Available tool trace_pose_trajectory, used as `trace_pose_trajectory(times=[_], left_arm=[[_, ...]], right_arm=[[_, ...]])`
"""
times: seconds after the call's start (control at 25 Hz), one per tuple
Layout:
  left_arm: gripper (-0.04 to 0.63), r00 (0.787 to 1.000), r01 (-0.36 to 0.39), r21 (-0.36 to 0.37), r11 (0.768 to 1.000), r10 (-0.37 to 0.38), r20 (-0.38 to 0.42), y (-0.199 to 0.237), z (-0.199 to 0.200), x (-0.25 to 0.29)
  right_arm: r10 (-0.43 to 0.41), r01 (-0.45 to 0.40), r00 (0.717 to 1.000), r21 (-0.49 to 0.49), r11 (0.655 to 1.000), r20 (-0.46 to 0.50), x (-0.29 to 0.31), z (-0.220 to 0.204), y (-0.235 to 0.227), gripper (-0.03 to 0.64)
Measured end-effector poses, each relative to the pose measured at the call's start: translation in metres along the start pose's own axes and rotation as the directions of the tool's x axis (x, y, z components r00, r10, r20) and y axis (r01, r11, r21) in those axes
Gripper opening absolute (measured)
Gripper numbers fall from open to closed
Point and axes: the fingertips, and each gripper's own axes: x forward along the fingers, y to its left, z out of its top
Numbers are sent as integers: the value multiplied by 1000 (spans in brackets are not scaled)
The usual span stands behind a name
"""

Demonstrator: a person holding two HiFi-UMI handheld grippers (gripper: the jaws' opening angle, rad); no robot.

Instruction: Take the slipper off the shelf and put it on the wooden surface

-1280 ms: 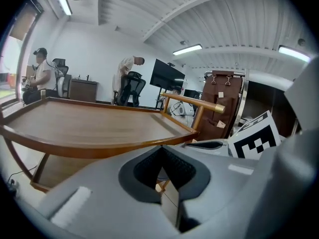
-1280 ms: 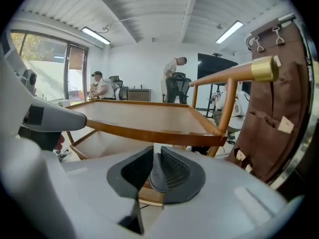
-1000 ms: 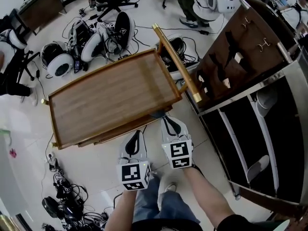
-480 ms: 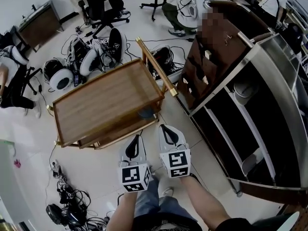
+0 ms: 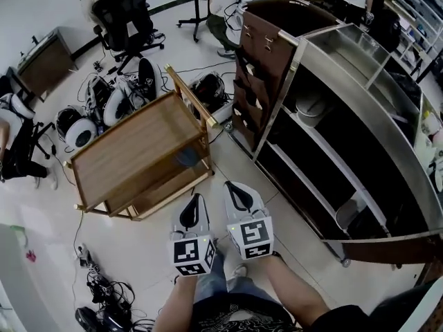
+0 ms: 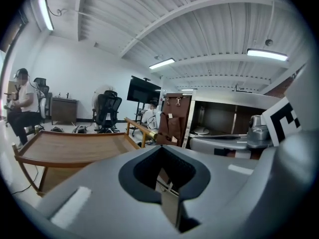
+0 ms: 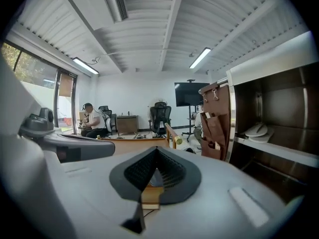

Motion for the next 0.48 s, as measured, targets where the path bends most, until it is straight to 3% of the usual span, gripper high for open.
trace_pose_trajectory(times=[0.24,0.48], left_arm=[[5,995,98,36,995,-98,8,-66,4,-19],[5,974,225,63,972,-227,14,-133,13,-41]], right_arm=[[-68,67,997,20,998,29,-66,3,-25,2],[-159,155,983,42,987,89,-126,23,-48,2]])
